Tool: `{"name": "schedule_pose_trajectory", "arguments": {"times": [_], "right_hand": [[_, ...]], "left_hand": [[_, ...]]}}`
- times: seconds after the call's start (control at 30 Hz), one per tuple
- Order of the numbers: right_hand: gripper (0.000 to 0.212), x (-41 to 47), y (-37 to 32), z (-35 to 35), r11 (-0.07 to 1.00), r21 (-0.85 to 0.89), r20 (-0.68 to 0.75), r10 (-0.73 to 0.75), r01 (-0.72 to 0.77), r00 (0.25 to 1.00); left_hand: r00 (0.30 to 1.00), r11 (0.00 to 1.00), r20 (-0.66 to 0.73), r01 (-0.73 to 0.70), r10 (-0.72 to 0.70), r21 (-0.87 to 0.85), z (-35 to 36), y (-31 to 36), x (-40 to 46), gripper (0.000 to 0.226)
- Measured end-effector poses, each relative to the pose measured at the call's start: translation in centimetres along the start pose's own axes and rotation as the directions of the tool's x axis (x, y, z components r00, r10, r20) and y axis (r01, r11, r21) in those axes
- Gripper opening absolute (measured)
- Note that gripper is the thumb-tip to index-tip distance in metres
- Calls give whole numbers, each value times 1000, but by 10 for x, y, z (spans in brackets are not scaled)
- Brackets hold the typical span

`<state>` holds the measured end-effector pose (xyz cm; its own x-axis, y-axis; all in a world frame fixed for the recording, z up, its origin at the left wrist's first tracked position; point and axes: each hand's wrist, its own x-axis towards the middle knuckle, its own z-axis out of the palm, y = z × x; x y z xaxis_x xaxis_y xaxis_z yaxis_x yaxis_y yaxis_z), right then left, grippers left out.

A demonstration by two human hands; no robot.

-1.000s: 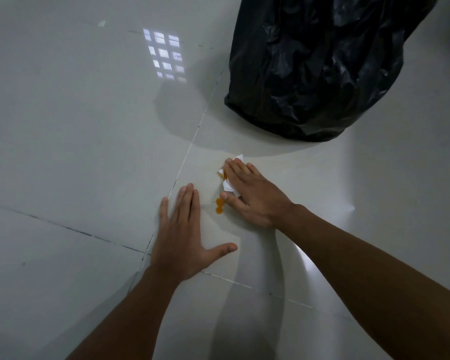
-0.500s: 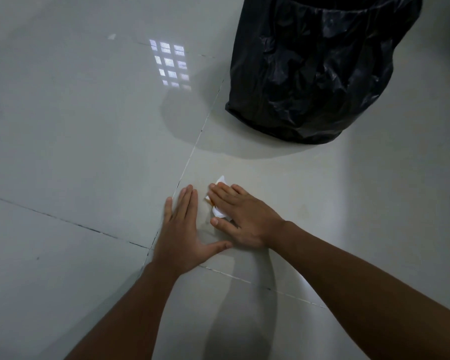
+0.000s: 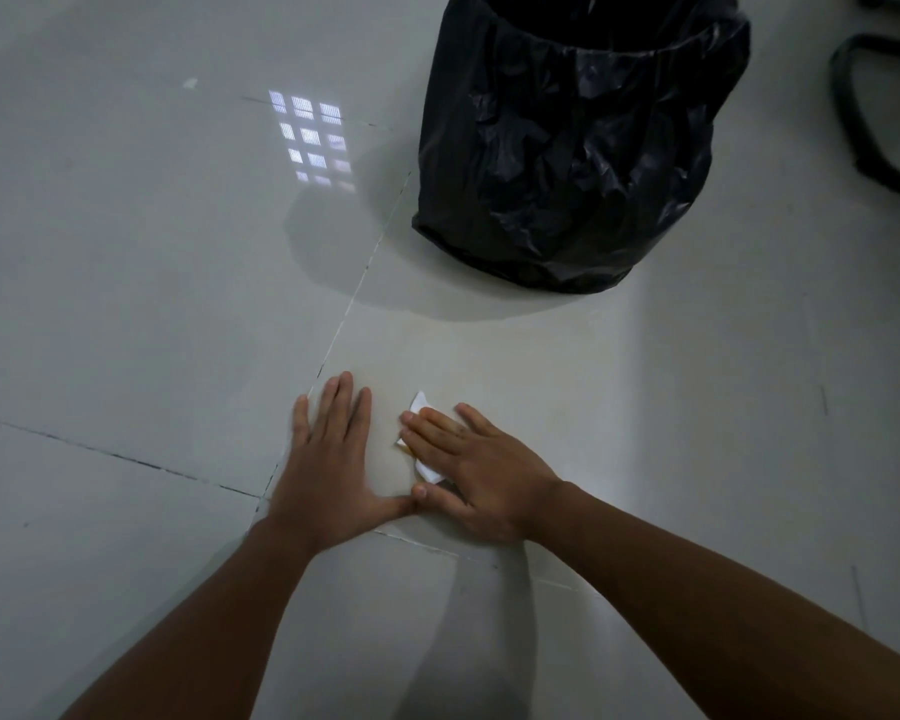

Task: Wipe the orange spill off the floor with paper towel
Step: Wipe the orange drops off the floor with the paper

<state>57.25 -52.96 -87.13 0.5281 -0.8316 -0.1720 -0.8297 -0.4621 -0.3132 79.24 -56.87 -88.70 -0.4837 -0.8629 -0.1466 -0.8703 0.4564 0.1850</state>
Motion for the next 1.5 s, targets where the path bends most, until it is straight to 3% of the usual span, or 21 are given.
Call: {"name": "schedule_pose_trajectory", "arguments": {"times": [0.87,1.07,1.27,1.4,1.5], "right_hand": [[67,-79,26,3,949,-208,-34,233,-235,972],[79,-77,-5,20,938,-87,-73,331,-337,941],[75,-80,-2,19,963,-20,-61,268,-270,961],[67,-86,16,6,980,129,-29,155,-150,987],[60,-102,37,-4,993,105,-43,58,-54,997]], "left_hand": [[999,998,-16,49,-48,27,-1,8,0,144],[999,998,-13,51,-50,28,0,7,0,144],[999,999,17,35,-35,36,-1,5,0,150],[1000,1000,1,19,-19,-10,-4,-1,-1,150],[1000,999,-5,12,-12,-51,-6,-7,-3,148]]}}
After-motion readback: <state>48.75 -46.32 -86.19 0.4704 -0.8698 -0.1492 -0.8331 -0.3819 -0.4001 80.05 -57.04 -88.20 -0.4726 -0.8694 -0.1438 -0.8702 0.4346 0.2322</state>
